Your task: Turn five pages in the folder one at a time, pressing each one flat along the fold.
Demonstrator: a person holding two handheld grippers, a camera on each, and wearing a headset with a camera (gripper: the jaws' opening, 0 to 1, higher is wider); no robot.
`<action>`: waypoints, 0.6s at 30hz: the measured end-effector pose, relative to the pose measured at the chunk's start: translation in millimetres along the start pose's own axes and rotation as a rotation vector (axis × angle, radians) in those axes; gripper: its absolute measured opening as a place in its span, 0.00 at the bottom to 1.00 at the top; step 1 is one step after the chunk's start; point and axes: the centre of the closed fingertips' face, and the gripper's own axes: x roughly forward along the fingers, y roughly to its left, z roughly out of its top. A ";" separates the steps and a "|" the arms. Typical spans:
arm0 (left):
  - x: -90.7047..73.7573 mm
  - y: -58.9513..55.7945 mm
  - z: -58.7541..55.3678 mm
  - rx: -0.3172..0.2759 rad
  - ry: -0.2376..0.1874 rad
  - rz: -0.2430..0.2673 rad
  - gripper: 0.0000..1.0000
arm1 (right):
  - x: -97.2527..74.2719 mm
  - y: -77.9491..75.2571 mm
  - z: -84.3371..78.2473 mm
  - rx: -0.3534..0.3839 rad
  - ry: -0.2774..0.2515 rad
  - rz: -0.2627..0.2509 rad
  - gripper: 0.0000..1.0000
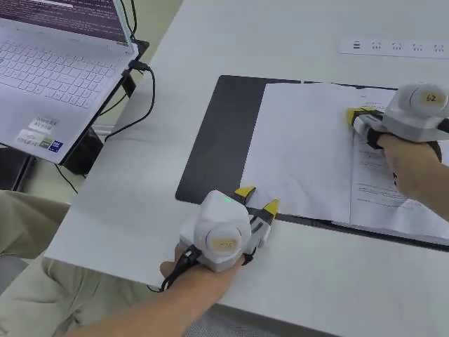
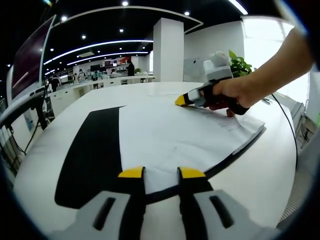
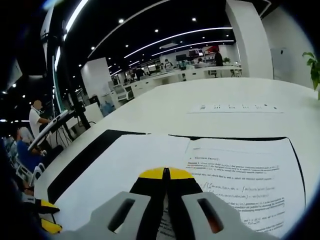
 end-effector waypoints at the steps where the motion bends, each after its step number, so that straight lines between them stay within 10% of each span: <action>1: -0.3 0.1 0.2 0.000 0.000 0.000 0.24 | -5.7 3.5 -0.7 0.004 0.000 0.001 0.00; 18: 0.8 0.3 0.1 0.001 -0.001 -0.001 0.24 | -54.1 30.8 -15.9 0.003 0.008 0.035 0.00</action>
